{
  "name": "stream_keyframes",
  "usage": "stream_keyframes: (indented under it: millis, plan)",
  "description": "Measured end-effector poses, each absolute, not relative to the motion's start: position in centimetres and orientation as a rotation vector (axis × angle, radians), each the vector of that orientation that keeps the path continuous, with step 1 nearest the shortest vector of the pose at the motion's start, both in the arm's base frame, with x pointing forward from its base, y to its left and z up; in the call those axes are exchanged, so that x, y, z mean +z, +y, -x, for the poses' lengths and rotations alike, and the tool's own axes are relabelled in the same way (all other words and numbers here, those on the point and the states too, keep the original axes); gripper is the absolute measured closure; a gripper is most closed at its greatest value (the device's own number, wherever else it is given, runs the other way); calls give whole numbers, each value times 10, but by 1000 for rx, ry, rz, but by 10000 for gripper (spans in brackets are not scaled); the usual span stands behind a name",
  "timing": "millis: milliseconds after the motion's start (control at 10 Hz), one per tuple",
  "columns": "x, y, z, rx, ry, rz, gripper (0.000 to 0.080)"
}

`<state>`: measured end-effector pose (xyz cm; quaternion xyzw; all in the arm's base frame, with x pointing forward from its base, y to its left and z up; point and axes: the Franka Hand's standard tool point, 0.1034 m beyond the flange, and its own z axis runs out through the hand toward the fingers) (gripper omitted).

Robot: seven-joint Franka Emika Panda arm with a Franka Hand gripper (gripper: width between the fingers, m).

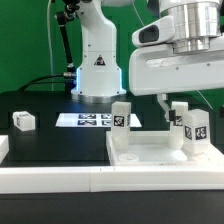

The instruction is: Assemble square table

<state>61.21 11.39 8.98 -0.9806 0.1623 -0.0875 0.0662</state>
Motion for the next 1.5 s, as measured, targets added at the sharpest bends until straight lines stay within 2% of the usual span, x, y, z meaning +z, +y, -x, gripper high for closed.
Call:
stream_keyframes:
  millis: [700,900,1000,1100,1400,1500]
  plan:
    - [92,114,-615,-297,79,3040,150]
    - [92,113,-614,-296,93,3039,394]
    - [92,113,-614,-296,93,3039,394]
    - [92,113,-614,-295,119,3036,511]
    - [92,113,-614,-293,144,3033,511]
    - [91,113,-614,-284,308,3009,511]
